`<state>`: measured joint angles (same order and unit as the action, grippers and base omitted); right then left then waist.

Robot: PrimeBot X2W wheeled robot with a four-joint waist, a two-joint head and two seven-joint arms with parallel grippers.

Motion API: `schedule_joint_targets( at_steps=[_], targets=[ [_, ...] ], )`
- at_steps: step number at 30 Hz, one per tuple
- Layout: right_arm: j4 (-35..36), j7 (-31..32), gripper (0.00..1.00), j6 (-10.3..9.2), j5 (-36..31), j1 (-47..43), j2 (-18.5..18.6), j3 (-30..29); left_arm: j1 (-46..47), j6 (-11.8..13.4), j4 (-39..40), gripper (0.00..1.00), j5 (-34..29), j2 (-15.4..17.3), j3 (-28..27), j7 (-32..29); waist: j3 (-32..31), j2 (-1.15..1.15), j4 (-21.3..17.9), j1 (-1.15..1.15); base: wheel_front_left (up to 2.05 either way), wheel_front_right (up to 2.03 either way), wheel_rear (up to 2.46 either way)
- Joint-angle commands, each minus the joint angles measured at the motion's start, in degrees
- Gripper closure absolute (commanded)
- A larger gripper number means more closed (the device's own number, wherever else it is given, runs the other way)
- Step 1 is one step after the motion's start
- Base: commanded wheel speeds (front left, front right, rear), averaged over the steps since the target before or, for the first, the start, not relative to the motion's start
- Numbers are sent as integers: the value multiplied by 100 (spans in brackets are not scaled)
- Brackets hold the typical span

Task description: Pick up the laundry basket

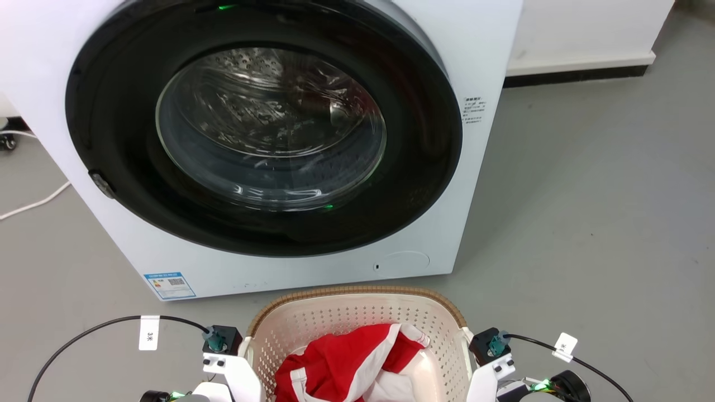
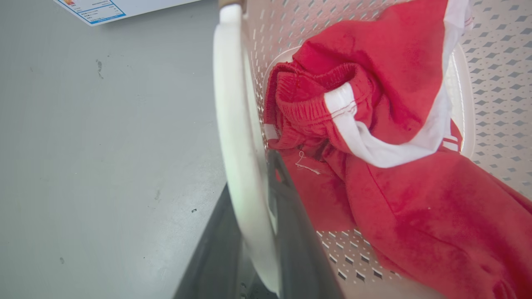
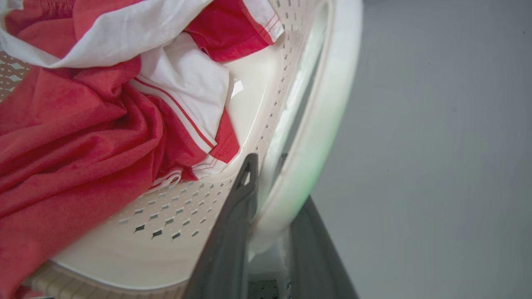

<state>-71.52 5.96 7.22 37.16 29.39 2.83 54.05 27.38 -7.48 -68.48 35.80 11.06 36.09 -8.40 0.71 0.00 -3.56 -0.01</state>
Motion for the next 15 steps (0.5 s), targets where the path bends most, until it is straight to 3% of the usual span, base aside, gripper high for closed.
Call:
schedule_joint_targets(
  at_steps=[1,15],
  targets=[
    [17,24,100,48,-3,-44,38,53,-16,10,38,100,9,69,15,23,-32,0,12,1,0,0,0],
    [26,164,100,33,437,26,214,442,-71,10,106,100,565,135,504,-277,-292,0,128,1,0,0,0]
  ],
)
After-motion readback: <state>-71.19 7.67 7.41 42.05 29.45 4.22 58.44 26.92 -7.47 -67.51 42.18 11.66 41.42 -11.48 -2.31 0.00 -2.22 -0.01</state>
